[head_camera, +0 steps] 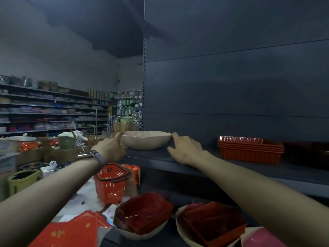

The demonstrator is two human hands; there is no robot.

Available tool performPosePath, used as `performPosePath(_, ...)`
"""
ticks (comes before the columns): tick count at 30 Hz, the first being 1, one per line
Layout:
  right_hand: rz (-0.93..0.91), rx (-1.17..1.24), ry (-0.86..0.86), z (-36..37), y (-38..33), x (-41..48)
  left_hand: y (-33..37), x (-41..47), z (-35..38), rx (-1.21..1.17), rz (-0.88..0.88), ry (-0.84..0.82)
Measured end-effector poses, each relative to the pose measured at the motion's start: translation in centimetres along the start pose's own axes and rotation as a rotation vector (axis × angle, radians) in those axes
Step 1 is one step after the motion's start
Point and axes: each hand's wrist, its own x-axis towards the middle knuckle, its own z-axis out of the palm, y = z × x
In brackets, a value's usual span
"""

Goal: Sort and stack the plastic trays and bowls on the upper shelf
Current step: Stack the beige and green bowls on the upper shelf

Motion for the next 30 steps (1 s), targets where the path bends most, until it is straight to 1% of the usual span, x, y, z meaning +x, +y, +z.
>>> performPosePath(6, 0.018, 0.130, -0.073, 0.1, -2.7, 2.1, -1.0, 2.2, 1.2, -0.138, -0.004, -0.041)
performPosePath(10, 0.035, 0.157, -0.095, 1.0, -4.0, 3.8, -1.6, 3.1, 2.1, -0.167, 0.020, -0.092)
performPosePath(12, 0.040, 0.163, -0.101, 1.5, -4.4, 4.2, -2.0, 3.2, 2.7, -0.200, 0.020, -0.093)
performPosePath(15, 0.055, 0.168, -0.111, 1.9, -4.9, 4.4, -2.0, 3.3, 3.1, -0.253, 0.025, -0.054)
performPosePath(18, 0.078, 0.226, -0.101, 2.5, -5.0, 4.5, -1.3, 3.3, 2.8, -0.304, 0.038, -0.015)
performPosePath(21, 0.121, 0.314, -0.056, 2.8, -5.2, 4.8, -0.5, 2.6, 2.8, -0.373, 0.077, 0.016)
performPosePath(23, 0.138, 0.337, -0.006, 2.9, -5.3, 4.8, 0.1, 2.0, 3.0, -0.381, 0.096, 0.068)
performPosePath(27, 0.161, 0.386, 0.054, 3.0, -5.0, 4.4, 0.9, 0.8, 3.0, -0.400, 0.079, 0.179)
performPosePath(30, 0.140, 0.390, 0.098, 2.7, -4.6, 3.6, 1.1, 0.1, 2.9, -0.438, 0.082, 0.233)
